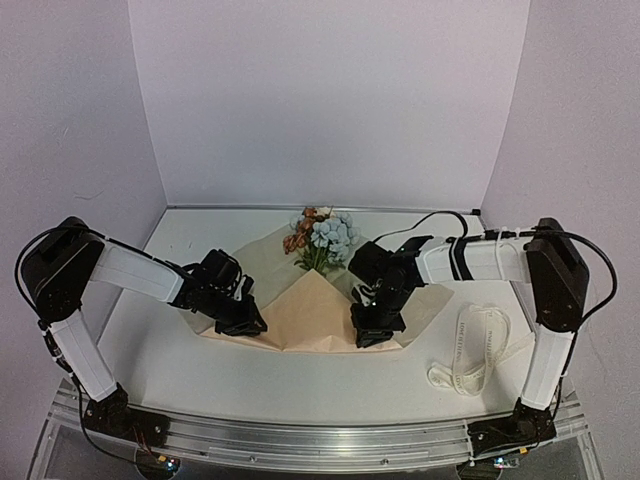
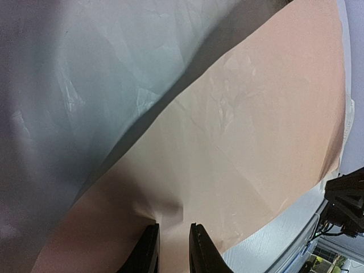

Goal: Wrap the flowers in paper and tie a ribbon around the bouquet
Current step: Press the fold line of the 1/4-folded wrapping paper.

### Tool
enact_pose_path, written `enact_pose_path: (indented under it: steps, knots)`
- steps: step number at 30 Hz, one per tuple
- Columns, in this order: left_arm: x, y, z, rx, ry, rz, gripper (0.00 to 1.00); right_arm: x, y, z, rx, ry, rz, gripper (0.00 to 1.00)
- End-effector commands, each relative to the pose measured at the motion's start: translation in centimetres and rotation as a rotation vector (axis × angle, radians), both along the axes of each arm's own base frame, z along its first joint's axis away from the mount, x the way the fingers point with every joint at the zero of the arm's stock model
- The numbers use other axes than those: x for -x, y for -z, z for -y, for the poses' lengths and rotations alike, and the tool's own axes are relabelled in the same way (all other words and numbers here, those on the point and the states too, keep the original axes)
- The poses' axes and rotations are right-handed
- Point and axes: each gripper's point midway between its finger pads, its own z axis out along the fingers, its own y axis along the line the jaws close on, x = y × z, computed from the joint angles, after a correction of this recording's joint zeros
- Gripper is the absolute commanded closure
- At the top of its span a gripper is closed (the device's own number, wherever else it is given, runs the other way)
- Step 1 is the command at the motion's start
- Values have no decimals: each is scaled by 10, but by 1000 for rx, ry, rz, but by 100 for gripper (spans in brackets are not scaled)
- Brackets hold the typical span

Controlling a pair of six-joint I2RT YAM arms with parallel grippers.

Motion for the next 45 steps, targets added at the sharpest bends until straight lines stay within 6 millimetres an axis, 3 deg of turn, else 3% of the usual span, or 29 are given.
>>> enact_pose_path:
  steps: [1,6,14,17,25,29,34,40,45]
  knots:
    - [-3,-2,-2,-19,-8,16,80,-15,17,10,42,36,96,89]
    - [-2,-8,-3,-16,14,41,79,-16,32,26,105,36,122,89]
    - [-4,-11,0,-7,27,51,78,-20,17,20,65,93,132,90]
    - [-6,-24,7,15,53,79,77,-23,13,22,71,111,152,90]
    - [6,-50,31,-10,155,143,73,-24,32,38,155,176,141,94]
    - [21,-45,35,-7,171,109,73,-23,37,43,175,201,135,95]
    - [38,-25,26,-14,153,42,74,-22,39,48,192,226,138,95]
    - [42,1,2,-117,76,2,77,-19,42,56,215,253,136,96]
    - [33,13,-29,-225,-35,-21,79,-15,45,61,227,262,130,96]
